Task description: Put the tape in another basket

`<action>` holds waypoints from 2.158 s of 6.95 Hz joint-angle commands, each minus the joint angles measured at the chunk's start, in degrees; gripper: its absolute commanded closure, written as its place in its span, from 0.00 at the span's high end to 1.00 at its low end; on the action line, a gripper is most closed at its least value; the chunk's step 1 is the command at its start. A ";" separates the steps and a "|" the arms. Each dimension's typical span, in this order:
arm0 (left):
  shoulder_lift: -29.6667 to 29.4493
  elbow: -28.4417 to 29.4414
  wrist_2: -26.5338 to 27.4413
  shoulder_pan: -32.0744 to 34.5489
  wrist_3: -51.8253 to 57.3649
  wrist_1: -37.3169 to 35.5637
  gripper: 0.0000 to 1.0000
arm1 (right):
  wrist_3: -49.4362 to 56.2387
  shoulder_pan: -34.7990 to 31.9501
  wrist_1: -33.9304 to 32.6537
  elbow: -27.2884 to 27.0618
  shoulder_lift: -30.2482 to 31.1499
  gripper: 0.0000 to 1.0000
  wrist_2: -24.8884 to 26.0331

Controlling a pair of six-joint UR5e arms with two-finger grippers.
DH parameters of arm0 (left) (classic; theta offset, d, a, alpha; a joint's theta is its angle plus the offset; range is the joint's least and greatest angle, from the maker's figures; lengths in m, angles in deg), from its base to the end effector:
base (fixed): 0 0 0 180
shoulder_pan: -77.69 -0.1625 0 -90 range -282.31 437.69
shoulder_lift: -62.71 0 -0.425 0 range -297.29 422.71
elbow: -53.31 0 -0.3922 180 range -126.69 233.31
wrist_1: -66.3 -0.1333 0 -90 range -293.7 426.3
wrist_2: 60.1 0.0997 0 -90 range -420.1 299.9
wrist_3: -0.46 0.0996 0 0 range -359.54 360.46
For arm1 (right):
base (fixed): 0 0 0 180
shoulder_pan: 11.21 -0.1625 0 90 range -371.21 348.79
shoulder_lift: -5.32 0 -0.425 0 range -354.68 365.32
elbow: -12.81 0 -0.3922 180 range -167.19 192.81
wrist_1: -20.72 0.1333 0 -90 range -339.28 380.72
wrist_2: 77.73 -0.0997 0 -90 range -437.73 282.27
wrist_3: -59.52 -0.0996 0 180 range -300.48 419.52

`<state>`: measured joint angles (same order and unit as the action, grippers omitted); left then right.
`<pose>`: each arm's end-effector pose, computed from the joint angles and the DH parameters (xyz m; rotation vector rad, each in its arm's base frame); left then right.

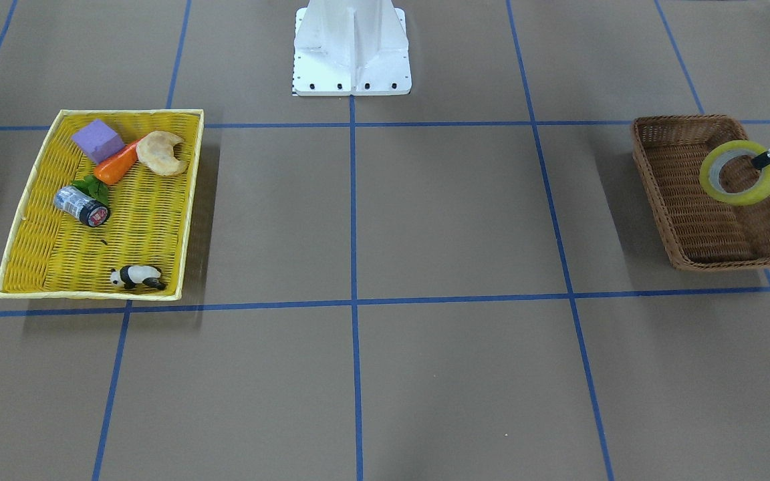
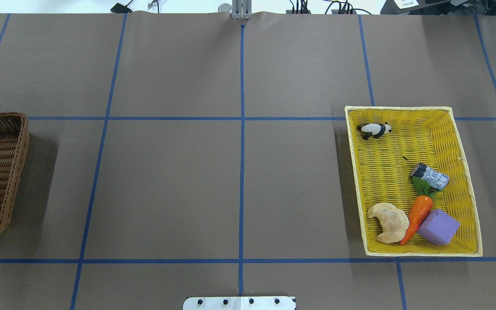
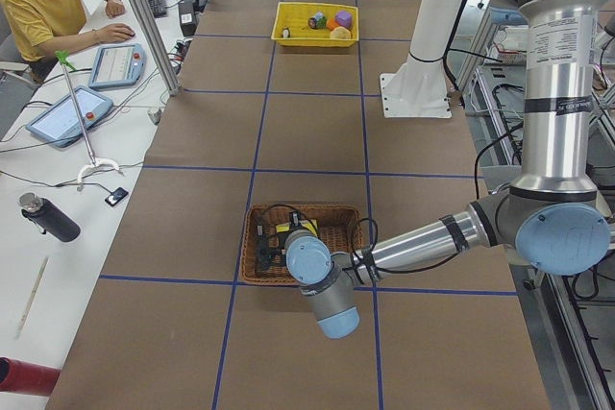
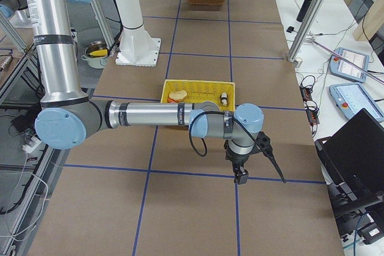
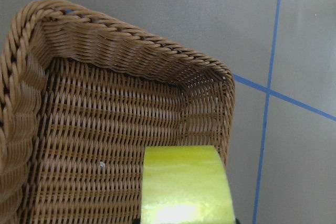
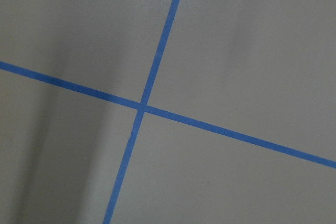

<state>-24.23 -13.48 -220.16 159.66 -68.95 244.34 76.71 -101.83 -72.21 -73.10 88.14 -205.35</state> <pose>0.0174 -0.4077 0.6887 0.0432 1.4120 -0.2297 0.0784 -0.5439 0.6416 0.1047 -0.6505 -0.2796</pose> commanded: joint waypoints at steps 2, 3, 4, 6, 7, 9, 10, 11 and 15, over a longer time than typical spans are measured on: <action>-0.07 2.00 1.33 -0.49 3.73 0.56 0.98 | -0.05 0.00 0.29 0.05 0.33 1.00 0.09; -0.51 3.58 1.68 -0.49 6.98 0.30 0.99 | 0.04 0.00 0.30 -0.04 0.33 1.00 0.09; -1.03 4.38 1.68 -0.49 7.45 0.47 0.99 | 0.04 0.00 0.30 -0.04 0.33 1.00 0.09; -1.21 3.95 1.42 -0.49 7.46 0.47 0.99 | 0.04 0.00 0.38 -0.04 0.41 1.00 0.09; -2.00 3.68 1.07 -0.49 7.28 0.56 0.99 | 0.04 0.00 0.38 -0.04 0.50 1.00 0.00; -4.89 -0.07 2.29 1.16 6.75 0.04 0.99 | 0.04 0.00 0.47 -0.04 0.68 1.00 -0.09; -5.77 -1.06 5.60 3.87 7.27 0.03 0.99 | -0.05 0.00 0.47 -0.04 0.77 1.00 -0.09; -5.87 -2.54 9.99 3.90 7.63 0.12 0.99 | -0.05 0.00 0.47 -0.04 0.77 1.00 -0.09; -5.87 -3.44 23.45 4.25 35.67 -11.87 0.99 | 0.04 0.00 0.56 -0.04 1.47 1.00 -0.17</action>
<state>-30.10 -16.81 -200.46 163.53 -42.66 237.99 76.74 -101.86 -71.72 -73.14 89.19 -205.46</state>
